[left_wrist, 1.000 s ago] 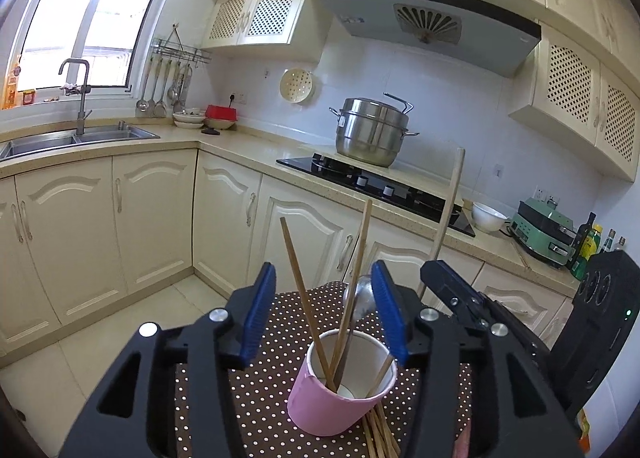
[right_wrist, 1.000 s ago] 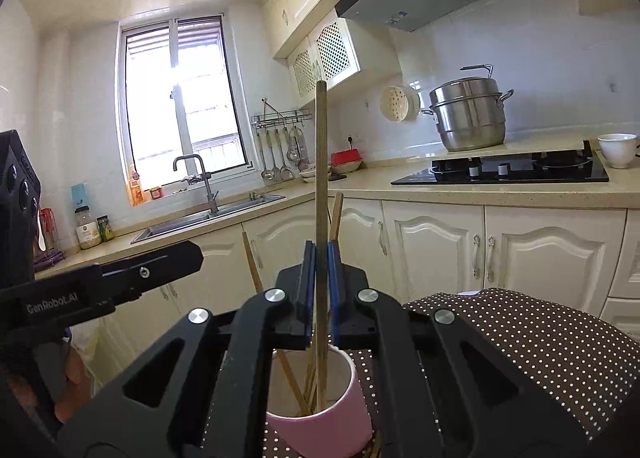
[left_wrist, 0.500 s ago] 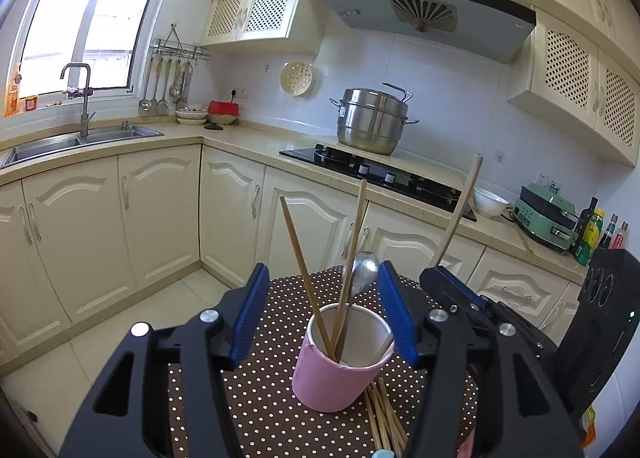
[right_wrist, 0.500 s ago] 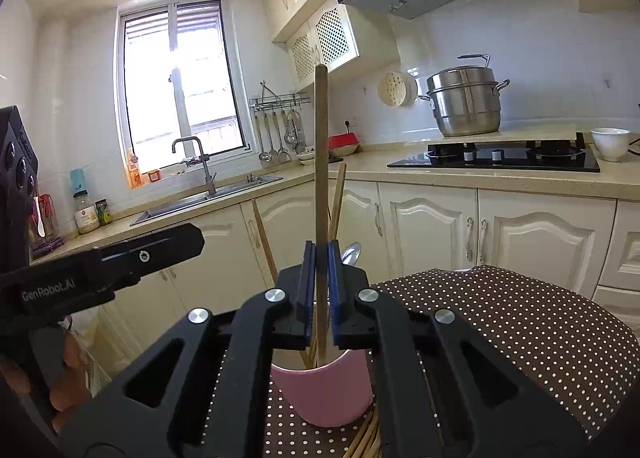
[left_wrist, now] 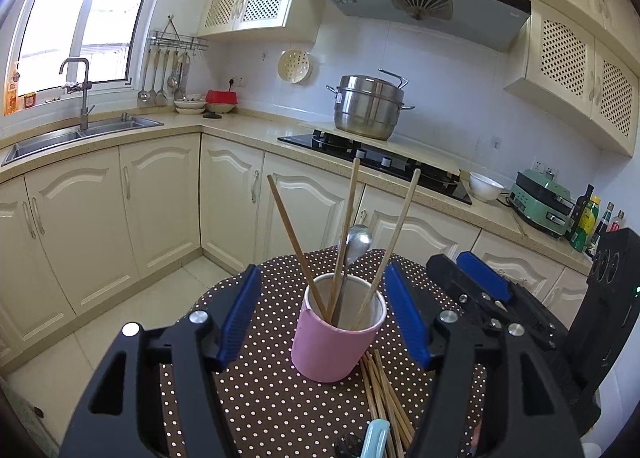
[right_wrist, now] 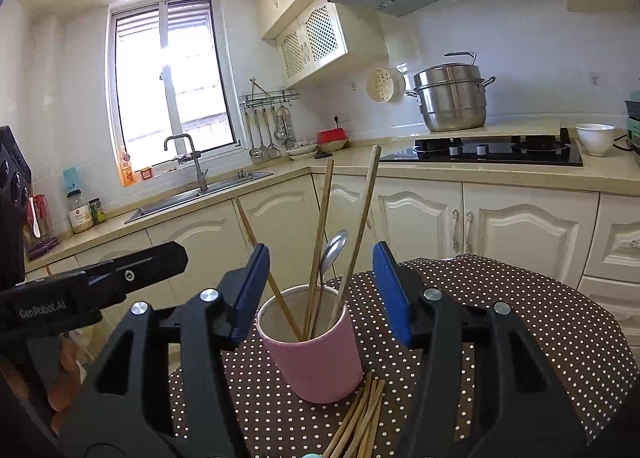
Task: Organize utensils
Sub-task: 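Move the left tool down to the light-blue knife handle, then grasp the light-blue knife with the left tool while the right tool grasps a chopstick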
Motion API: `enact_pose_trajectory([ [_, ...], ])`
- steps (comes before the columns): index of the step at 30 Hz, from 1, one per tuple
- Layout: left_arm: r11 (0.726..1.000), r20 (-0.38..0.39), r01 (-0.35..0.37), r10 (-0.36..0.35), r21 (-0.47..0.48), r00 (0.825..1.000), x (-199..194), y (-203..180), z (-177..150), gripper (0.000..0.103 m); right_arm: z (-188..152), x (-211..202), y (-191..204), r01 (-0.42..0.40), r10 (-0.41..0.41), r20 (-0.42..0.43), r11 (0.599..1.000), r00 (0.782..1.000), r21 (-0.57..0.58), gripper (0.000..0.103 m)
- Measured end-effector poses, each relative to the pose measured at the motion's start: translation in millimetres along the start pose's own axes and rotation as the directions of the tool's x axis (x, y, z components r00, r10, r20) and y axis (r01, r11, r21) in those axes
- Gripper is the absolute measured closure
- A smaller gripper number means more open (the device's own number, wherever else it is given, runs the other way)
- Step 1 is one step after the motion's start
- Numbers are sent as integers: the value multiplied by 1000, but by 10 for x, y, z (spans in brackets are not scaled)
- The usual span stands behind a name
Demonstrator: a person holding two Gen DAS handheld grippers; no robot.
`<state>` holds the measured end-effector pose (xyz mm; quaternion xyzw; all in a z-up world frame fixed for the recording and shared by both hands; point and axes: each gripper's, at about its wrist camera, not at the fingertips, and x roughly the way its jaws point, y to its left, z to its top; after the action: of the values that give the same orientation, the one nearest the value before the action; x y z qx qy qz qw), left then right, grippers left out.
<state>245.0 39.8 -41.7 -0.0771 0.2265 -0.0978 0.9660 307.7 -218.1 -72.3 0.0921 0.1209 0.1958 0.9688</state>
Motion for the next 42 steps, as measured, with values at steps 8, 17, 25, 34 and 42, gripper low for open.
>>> enact_pose_trajectory([
  [8,997,-231,75,-71,9,970,155,-70,-285,40,-153,-155,-66,33,-33,-69,999,997,6,41],
  [17,989,-485,145,-115,26,867,406,-174,-910,59,-591,-280,-308,74,-60,-237,996,970,51,37],
  [25,979,-595,193,-120,61,794,560,-335,-1215,71,-895,-423,-437,90,-53,-329,991,943,99,36],
  [34,982,-643,176,-95,62,760,777,-410,-1405,80,-1018,-500,-568,96,-31,-368,983,929,158,35],
  [42,985,-633,170,-112,31,766,851,-381,-1388,83,-1022,-445,-589,94,-20,-397,981,917,169,35],
])
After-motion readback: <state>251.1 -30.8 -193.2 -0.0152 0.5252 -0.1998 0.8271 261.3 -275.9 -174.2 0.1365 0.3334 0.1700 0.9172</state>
